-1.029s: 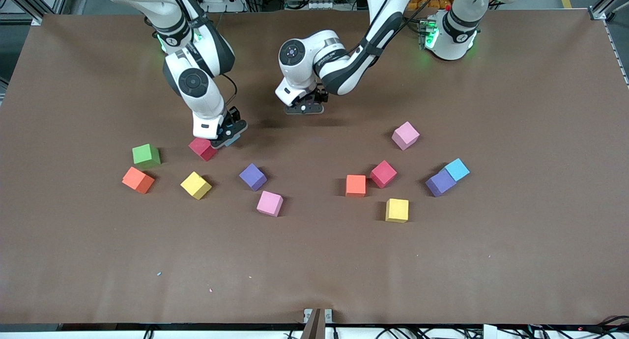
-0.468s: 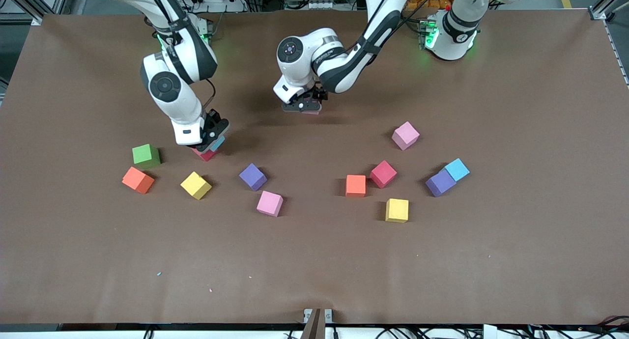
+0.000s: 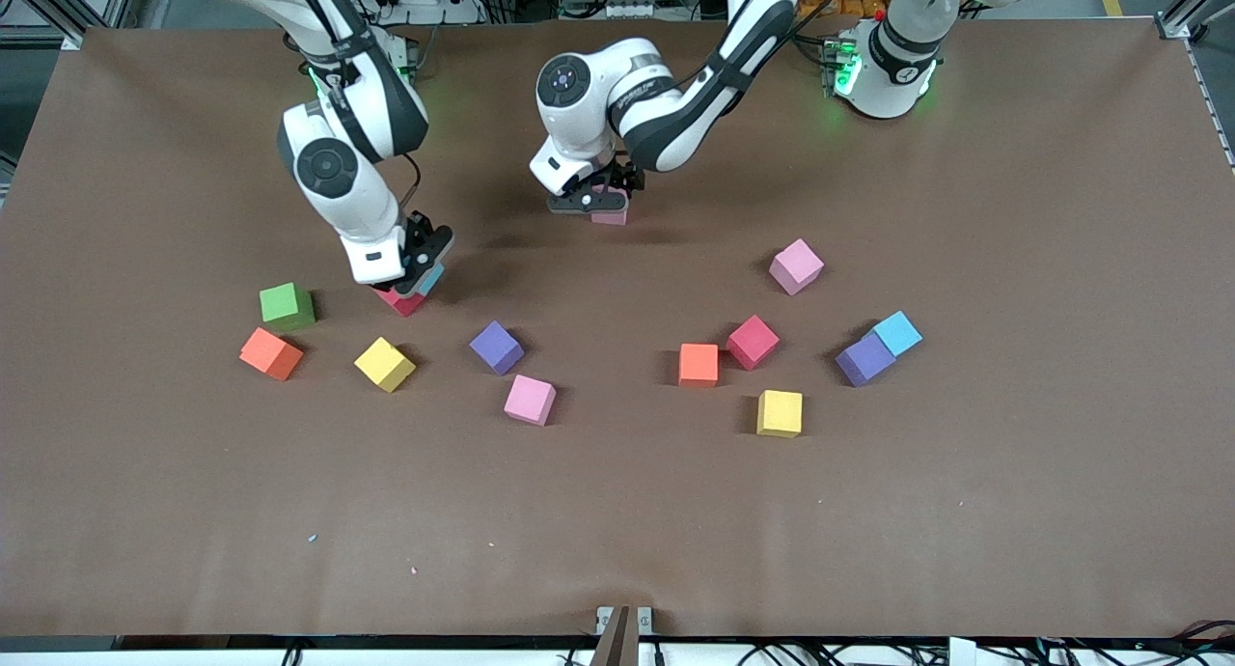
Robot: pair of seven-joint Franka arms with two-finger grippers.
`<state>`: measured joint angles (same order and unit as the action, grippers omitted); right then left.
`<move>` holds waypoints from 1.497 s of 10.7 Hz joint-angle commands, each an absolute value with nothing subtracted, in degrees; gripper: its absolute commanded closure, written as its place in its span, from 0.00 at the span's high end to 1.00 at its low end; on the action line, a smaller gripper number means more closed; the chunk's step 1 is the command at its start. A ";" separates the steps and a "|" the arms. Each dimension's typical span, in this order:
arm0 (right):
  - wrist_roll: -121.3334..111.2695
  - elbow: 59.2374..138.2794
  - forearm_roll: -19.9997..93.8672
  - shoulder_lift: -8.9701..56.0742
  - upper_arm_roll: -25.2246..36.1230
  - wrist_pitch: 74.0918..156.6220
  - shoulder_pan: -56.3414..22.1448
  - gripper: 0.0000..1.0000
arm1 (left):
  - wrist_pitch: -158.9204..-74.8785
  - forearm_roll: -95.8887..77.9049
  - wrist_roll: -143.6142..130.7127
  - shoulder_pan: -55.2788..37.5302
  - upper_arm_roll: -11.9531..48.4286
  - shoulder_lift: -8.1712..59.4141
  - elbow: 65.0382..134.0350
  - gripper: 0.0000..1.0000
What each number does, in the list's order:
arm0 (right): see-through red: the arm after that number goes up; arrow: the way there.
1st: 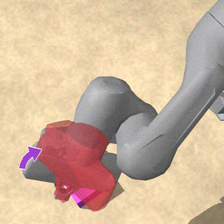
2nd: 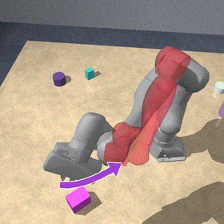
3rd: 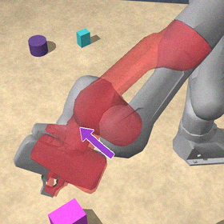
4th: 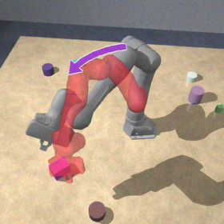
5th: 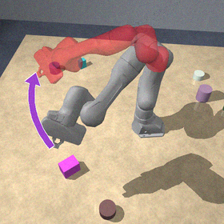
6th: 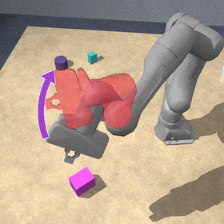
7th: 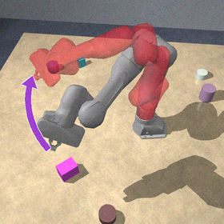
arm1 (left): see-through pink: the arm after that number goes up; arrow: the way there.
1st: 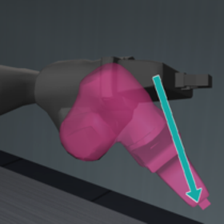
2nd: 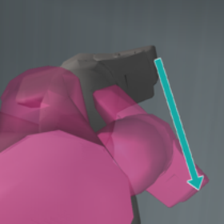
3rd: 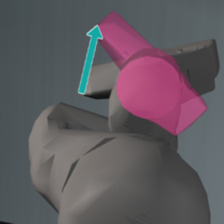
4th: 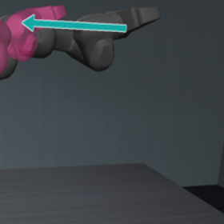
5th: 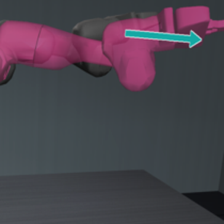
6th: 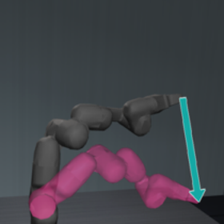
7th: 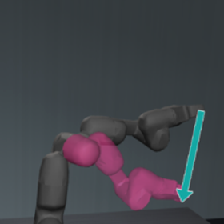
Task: Arrange 11 blocks into digit 3
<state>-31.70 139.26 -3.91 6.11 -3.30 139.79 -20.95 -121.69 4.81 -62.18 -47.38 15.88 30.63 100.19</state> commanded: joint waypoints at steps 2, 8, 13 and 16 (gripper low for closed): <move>-31.99 140.28 -5.01 4.48 -3.60 139.57 -28.63 0.20 | -114.89 5.01 -62.40 -40.02 16.00 23.92 101.34 1.00; -31.12 133.61 -5.19 14.21 -3.60 140.18 -46.21 0.18 | -112.32 2.11 -65.13 -21.64 15.38 27.32 96.52 1.00; -24.87 128.76 -5.36 21.70 -3.60 140.71 -52.38 0.17 | -112.85 5.18 -64.60 -17.58 13.62 33.56 91.94 1.00; -24.26 128.67 -5.27 22.59 -3.60 141.59 -52.47 0.17 | -113.29 4.75 -65.04 -17.23 13.19 35.68 90.26 1.00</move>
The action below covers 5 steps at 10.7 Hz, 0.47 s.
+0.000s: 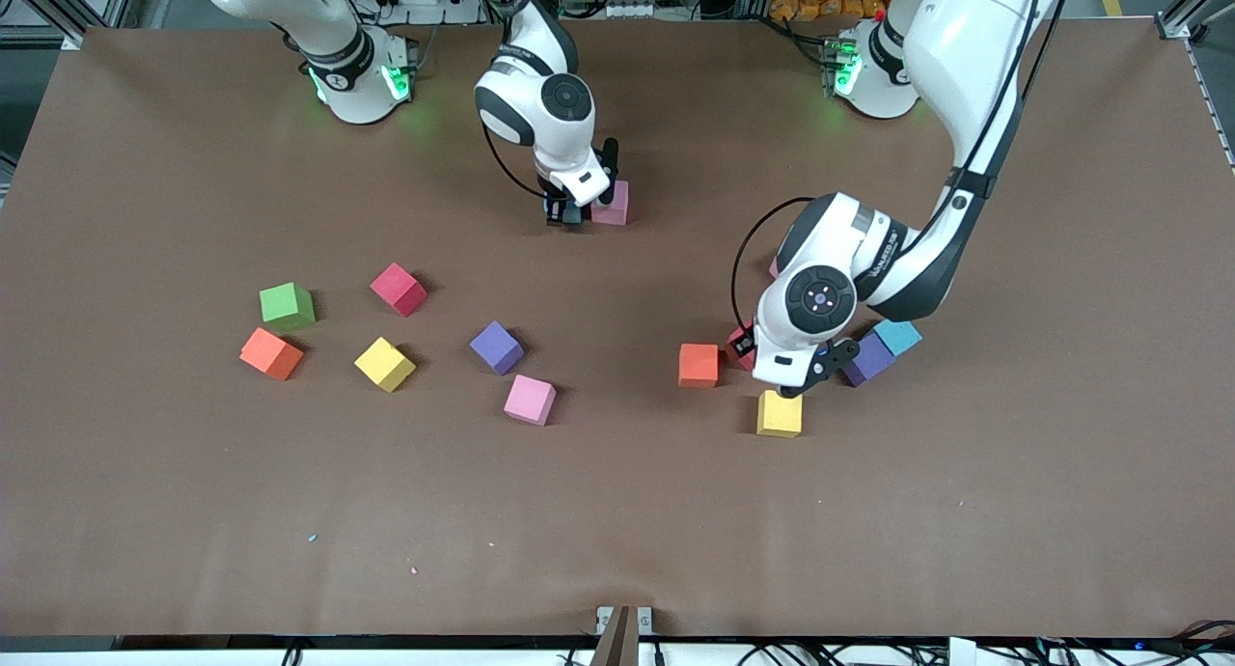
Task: Arrange 11 blocks into digit 3
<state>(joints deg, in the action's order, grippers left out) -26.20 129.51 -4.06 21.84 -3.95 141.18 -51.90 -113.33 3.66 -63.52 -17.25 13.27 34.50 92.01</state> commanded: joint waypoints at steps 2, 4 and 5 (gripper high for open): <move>-22.59 128.32 -5.19 23.02 -3.60 141.85 -52.56 0.16 | -115.83 4.40 -65.13 -17.05 13.18 36.99 90.26 1.00; -21.80 127.44 -4.75 23.38 -3.69 141.68 -52.56 0.16 | -117.59 4.48 -65.13 -17.05 13.18 38.14 90.35 1.00; -20.58 127.35 -4.75 23.47 -3.69 141.68 -52.73 0.16 | -118.21 4.57 -65.13 -17.05 13.18 38.32 90.35 1.00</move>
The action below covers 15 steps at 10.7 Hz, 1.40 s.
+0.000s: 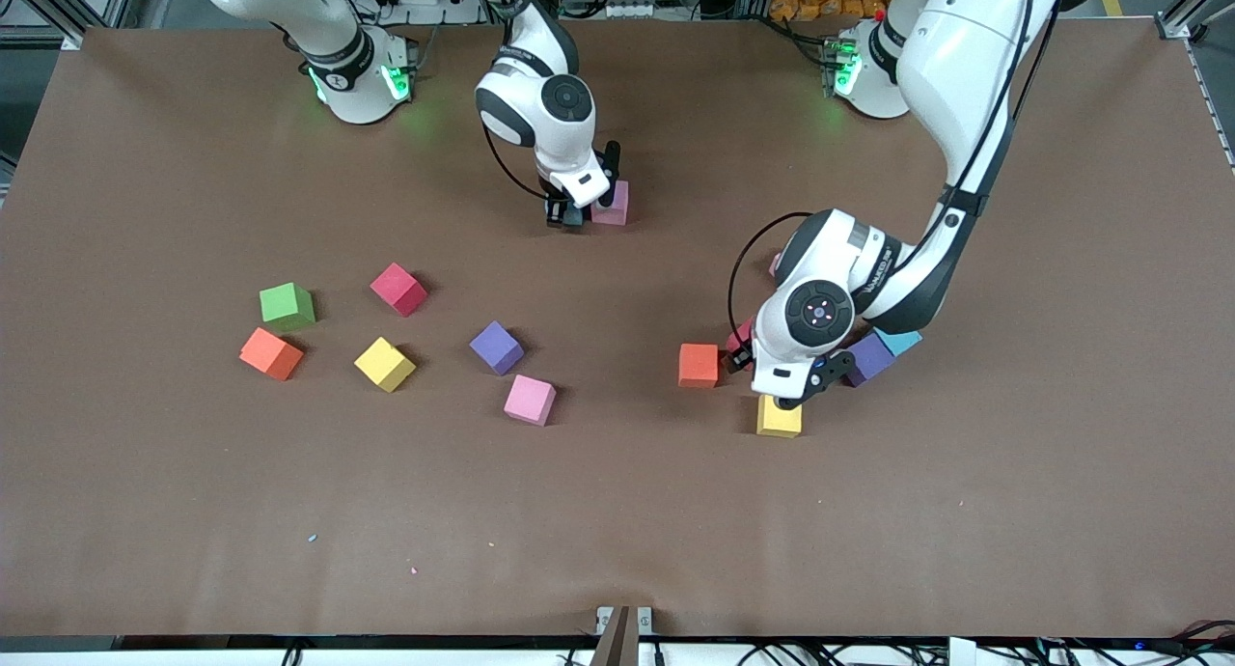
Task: Arrange 11 blocks into digit 3
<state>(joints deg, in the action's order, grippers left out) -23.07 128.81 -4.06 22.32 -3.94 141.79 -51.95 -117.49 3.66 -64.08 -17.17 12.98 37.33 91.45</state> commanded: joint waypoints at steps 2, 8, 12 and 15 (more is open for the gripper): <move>-20.30 127.00 -4.66 23.64 -3.69 141.50 -53.61 0.15 | -118.48 4.57 -65.13 -17.05 13.18 38.76 90.79 1.00; -19.69 127.00 -4.40 23.82 -3.69 140.89 -54.32 0.15 | -118.48 4.66 -65.21 -17.58 13.18 39.46 92.20 1.00; -19.07 126.48 -4.39 24.08 -3.69 140.80 -54.76 0.15 | -118.56 4.66 -65.21 -17.58 13.18 40.34 92.29 1.00; -19.07 125.34 -4.39 24.61 -3.69 140.80 -54.67 0.15 | -119.26 5.45 -65.13 -17.58 13.18 40.61 92.90 0.53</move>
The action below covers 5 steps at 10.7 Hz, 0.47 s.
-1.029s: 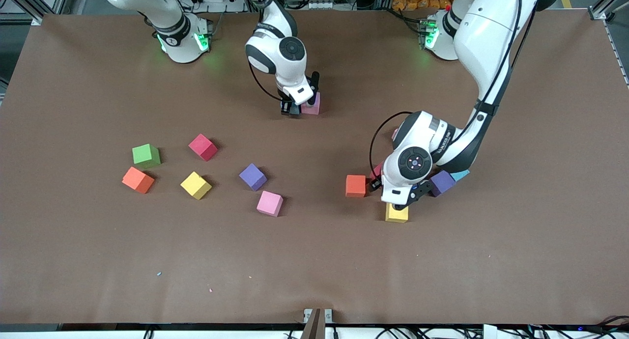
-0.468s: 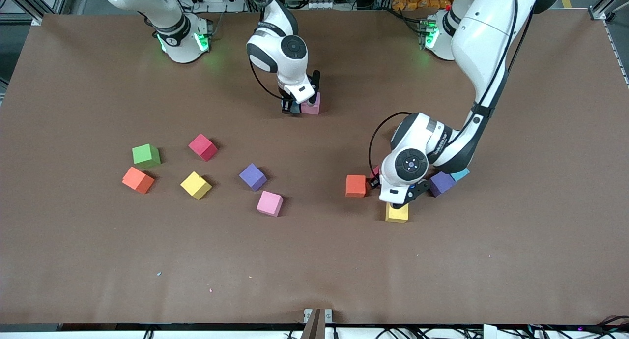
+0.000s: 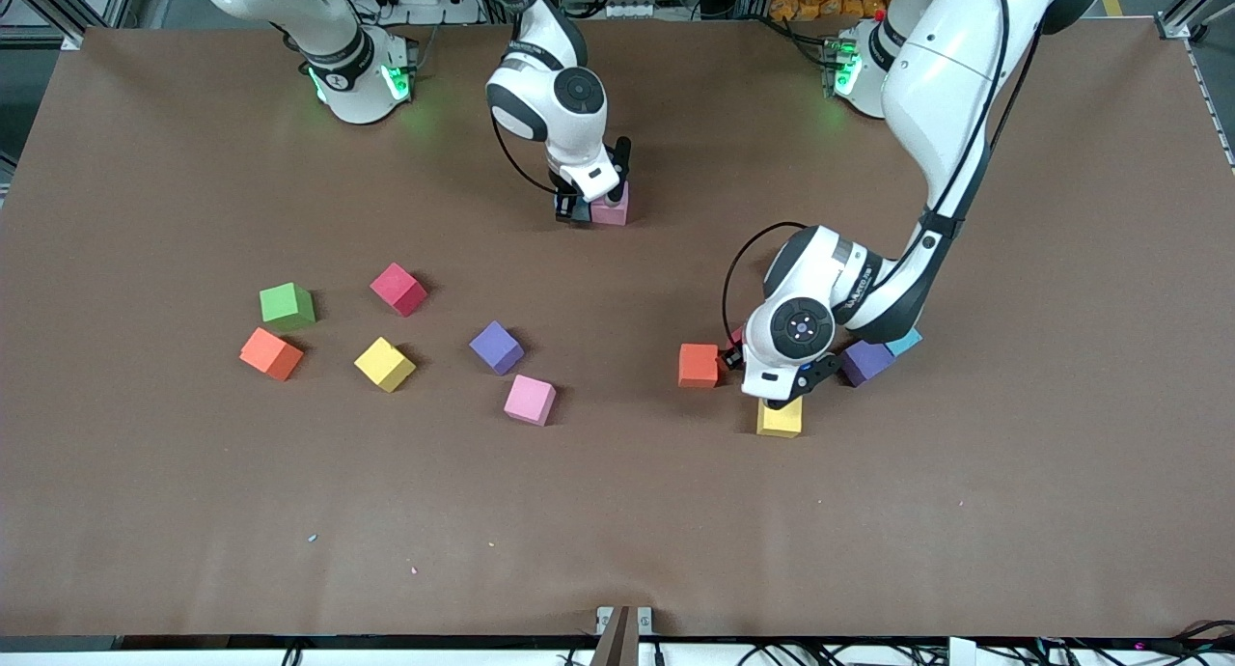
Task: Arrange 11 blocks into digit 3
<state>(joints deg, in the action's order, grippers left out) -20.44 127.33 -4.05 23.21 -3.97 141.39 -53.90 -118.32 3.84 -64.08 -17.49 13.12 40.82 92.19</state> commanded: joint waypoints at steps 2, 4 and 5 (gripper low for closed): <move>-19.07 125.24 -4.39 24.70 -3.69 140.36 -54.67 0.34 | -119.18 5.01 -67.04 -17.05 13.18 40.08 93.34 0.04; -19.77 124.02 -4.48 24.52 -3.69 136.96 -54.67 1.00 | -118.83 4.92 -73.98 -17.57 13.36 39.29 93.43 0.00; -19.51 123.84 -4.48 24.17 -3.69 134.76 -54.58 1.00 | -118.74 4.66 -75.92 -17.06 13.88 38.07 94.47 0.00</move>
<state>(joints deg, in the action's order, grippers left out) -20.44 125.32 -4.05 23.84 -3.98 137.70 -53.96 -118.52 3.88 -72.17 -17.43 13.32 40.53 92.29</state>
